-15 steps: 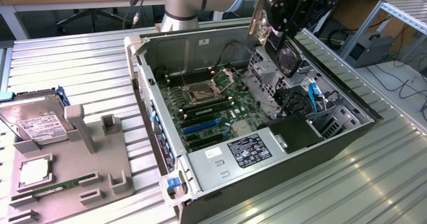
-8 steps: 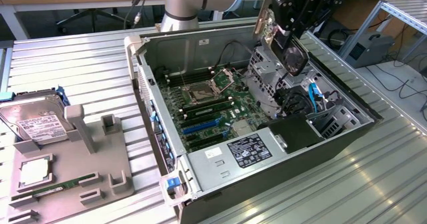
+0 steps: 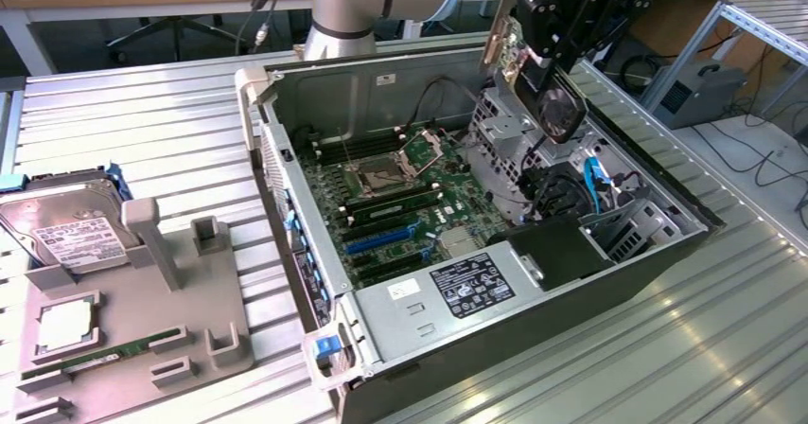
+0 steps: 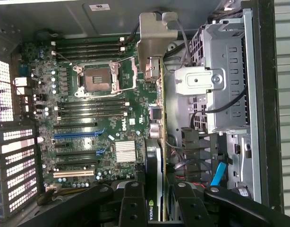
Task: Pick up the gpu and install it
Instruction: 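Insert the gpu into the slot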
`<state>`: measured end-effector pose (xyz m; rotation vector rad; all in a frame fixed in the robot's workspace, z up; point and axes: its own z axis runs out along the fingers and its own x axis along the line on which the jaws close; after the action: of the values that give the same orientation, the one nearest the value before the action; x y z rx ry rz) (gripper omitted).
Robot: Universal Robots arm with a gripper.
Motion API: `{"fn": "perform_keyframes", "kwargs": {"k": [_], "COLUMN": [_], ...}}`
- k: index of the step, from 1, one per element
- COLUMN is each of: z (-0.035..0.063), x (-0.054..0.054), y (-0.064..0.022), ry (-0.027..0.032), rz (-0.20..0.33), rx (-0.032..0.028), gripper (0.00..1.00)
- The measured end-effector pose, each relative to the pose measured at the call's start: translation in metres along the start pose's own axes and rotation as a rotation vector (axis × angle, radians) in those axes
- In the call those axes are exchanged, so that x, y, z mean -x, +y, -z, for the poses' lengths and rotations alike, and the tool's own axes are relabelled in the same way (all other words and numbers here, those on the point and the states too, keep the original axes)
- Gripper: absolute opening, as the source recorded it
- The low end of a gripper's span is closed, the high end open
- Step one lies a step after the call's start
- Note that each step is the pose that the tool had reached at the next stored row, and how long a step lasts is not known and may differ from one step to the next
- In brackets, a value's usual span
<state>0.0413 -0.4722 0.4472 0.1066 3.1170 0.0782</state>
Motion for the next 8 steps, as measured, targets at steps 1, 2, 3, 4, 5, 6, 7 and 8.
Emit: {"fn": "perform_keyframes", "kwargs": {"k": [1, 2, 3, 4, 5, 6, 7, 8], "z": [0.0, 0.0, 0.0, 0.0, 0.0, 0.0, 0.0, 0.0], "x": [0.0, 0.0, 0.0, 0.0, 0.0, 0.0, 0.0, 0.0], "y": [0.0, 0.0, 0.0, 0.0, 0.0, 0.0, 0.0, 0.0], "ry": [0.0, 0.0, 0.0, 0.0, 0.0, 0.0, 0.0, 0.0], "rz": [0.0, 0.0, 0.0, 0.0, 0.0, 0.0, 0.0, 0.0], "rx": [0.0, 0.0, 0.0001, 0.0, 0.0, 0.0, 0.0, 0.0], "gripper": [0.27, 0.27, 0.27, 0.27, 0.27, 0.27, 0.27, 0.27]}}
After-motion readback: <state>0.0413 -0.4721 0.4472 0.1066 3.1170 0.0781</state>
